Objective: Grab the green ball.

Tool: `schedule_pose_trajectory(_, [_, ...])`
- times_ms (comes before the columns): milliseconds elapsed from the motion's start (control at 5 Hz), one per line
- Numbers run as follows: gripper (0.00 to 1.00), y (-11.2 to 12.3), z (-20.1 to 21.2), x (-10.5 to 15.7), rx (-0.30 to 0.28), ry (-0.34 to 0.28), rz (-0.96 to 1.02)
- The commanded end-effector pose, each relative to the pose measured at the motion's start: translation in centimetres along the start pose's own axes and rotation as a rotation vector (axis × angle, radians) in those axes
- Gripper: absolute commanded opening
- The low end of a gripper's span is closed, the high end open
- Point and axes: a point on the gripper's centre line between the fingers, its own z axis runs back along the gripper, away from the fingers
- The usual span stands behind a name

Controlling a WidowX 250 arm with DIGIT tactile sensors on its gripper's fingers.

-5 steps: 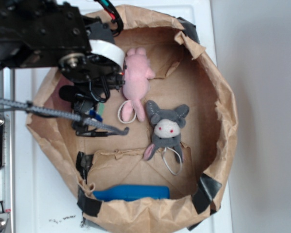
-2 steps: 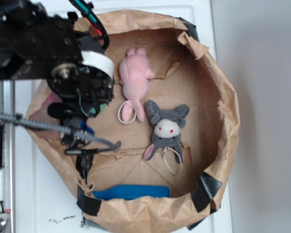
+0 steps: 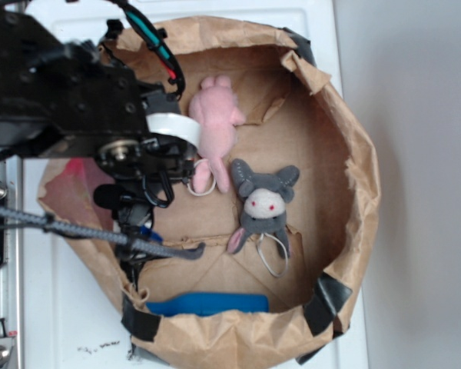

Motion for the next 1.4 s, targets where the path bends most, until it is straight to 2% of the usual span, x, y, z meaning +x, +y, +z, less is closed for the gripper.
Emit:
schedule_pose_trajectory(0, [1.0,0.7,-0.9,1.6,0.119,-0.054,0.027])
schedule_pose_trajectory(600, [1.0,2.7,5.4,0.7,-0.054,-0.098,0.0])
schedule_pose_trajectory(800, [1.0,4.0,5.8,0.6,-0.048,-0.099,0.016])
schedule_pose_trajectory(1200, [1.0,4.2,3.7,1.9,0.019,-0.1,0.042])
